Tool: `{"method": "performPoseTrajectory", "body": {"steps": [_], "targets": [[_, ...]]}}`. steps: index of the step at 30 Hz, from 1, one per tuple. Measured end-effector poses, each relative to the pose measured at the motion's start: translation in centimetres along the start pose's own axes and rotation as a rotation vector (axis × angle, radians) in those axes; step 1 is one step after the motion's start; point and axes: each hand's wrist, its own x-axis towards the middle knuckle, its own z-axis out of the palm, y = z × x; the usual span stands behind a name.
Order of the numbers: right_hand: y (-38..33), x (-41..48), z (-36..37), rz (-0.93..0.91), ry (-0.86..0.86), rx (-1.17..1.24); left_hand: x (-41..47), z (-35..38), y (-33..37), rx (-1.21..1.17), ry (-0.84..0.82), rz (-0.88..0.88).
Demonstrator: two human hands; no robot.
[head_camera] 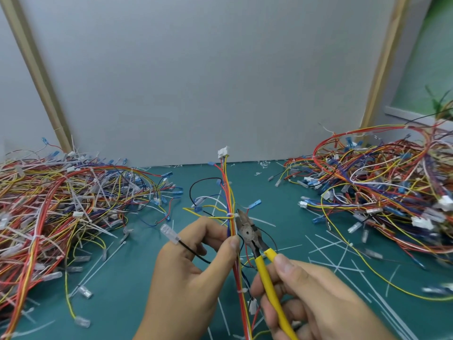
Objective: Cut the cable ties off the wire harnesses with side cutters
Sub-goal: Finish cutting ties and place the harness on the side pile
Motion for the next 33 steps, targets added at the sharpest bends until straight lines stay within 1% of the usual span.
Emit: {"method": "performPoseTrajectory", "body": {"steps": [9,25,33], "targets": [[-0.03,0.4,-0.24,-0.009,-0.013,-0.078,0.0,0.07,-0.13,0.002,0.005,0.002],[0.1,0.26,-0.12,-0.024,0.065,-0.112,0.05,0.15,-0.36,-0.001,0.005,0.008],[-0.37,0.34,-0.36,-0.021,-0.011,-0.054,0.02,0.16,-0.38,0.008,-0.005,0.006]]}}
